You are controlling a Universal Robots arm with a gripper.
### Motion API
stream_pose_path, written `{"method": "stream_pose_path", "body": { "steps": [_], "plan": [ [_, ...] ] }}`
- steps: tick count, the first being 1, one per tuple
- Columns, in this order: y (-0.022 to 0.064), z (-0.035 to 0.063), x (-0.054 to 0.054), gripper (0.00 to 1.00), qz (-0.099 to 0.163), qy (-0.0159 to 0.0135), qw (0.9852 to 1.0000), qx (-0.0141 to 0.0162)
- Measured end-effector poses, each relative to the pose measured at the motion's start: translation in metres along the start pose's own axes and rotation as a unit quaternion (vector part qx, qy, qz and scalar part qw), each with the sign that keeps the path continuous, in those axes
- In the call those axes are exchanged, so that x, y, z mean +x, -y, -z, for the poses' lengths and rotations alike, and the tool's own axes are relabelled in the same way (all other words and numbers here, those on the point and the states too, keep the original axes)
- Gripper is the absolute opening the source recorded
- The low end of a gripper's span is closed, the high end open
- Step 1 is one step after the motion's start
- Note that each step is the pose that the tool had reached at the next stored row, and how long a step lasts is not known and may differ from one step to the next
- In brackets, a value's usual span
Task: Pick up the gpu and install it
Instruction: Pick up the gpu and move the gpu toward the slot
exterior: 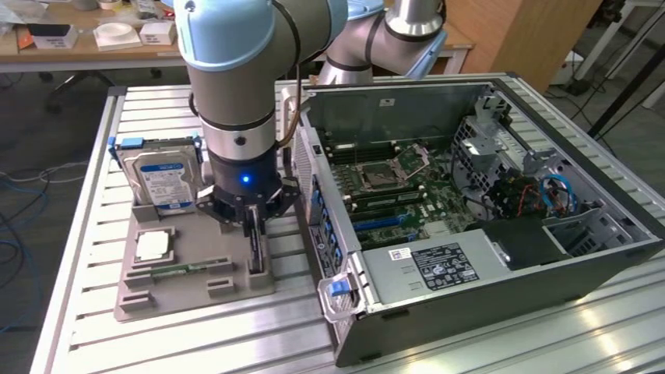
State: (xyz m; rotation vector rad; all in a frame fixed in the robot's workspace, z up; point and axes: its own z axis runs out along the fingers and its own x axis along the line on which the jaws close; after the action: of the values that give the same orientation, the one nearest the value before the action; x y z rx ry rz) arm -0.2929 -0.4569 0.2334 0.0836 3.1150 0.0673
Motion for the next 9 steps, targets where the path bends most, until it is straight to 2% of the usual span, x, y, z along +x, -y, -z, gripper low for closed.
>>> {"method": "stream_pose_path", "body": {
  "steps": [9],
  "plan": [
    [0.0000, 0.0000, 0.0000, 0.26, 0.000, 0.0000, 1.0000, 0.0000]
  ]
}}
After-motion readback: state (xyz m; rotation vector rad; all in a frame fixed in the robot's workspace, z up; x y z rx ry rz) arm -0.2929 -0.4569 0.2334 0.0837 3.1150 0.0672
